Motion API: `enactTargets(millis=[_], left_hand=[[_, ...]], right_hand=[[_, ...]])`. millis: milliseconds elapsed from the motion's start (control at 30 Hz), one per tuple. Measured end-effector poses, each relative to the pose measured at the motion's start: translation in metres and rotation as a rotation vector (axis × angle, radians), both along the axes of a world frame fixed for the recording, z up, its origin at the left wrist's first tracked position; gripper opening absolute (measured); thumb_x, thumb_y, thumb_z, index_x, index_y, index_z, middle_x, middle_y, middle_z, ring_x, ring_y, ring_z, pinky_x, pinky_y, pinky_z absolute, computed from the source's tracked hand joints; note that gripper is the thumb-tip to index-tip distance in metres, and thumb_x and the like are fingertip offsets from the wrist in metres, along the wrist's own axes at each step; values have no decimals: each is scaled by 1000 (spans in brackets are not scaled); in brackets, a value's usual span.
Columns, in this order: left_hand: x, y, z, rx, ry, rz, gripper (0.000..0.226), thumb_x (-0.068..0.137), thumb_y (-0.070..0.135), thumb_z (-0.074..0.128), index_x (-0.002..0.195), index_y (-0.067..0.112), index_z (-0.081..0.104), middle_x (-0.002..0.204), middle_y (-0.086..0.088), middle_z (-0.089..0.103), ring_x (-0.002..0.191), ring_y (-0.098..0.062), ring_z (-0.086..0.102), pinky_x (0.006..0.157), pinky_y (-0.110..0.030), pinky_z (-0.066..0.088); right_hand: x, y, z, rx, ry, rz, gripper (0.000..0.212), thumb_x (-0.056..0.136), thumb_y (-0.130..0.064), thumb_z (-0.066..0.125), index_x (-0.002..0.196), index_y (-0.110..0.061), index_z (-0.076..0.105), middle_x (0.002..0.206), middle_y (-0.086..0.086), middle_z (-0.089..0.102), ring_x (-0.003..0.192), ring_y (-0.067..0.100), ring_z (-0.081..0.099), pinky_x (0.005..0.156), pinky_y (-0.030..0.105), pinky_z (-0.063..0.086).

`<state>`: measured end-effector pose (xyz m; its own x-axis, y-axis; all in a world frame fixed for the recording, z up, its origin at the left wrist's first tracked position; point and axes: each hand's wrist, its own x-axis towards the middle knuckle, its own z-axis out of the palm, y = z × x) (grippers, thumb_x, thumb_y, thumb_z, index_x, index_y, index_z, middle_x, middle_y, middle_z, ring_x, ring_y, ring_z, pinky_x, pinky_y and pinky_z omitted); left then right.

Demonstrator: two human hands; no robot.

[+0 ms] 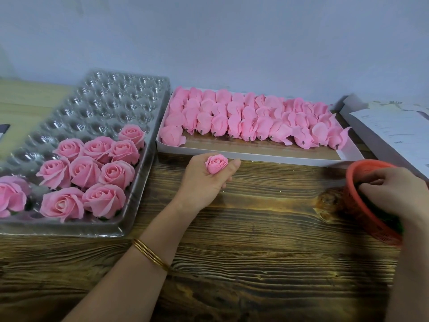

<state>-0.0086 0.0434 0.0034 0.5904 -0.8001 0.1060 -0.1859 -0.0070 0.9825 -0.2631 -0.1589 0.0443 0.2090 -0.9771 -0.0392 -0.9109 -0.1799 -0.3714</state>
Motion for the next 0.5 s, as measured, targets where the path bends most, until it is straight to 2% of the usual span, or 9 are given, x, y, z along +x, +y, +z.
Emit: enactTargets(millis=[167, 233, 333, 500], left_hand=[[0, 0, -1, -6, 9, -8, 28, 91, 30, 69, 66, 19, 63, 53, 12, 61, 53, 1, 56, 58, -10, 47], [0, 0, -1, -9, 8, -6, 28, 91, 30, 69, 66, 19, 63, 53, 11, 61, 53, 1, 56, 58, -10, 47], [0, 0, -1, 0, 5, -4, 28, 91, 31, 69, 67, 19, 64, 53, 12, 62, 54, 1, 57, 58, -9, 47], [1, 0, -1, -1, 4, 6, 27, 91, 31, 69, 66, 21, 64, 53, 12, 62, 53, 1, 57, 57, -10, 47]], right_hand=[[3, 0, 0, -6, 24, -55, 20, 80, -8, 72, 72, -25, 64, 68, -1, 54, 61, 18, 48, 63, 34, 41], [5, 3, 1, -8, 54, -84, 11, 75, -10, 78, 75, -17, 68, 67, 0, 51, 59, 20, 46, 63, 33, 40], [6, 5, 1, -9, 80, -132, 21, 71, -18, 85, 85, -11, 72, 77, 10, 55, 70, 31, 51, 68, 36, 44], [7, 8, 0, -22, 26, -165, 20, 70, -17, 86, 80, -11, 71, 87, 14, 58, 78, 38, 58, 70, 39, 49]])
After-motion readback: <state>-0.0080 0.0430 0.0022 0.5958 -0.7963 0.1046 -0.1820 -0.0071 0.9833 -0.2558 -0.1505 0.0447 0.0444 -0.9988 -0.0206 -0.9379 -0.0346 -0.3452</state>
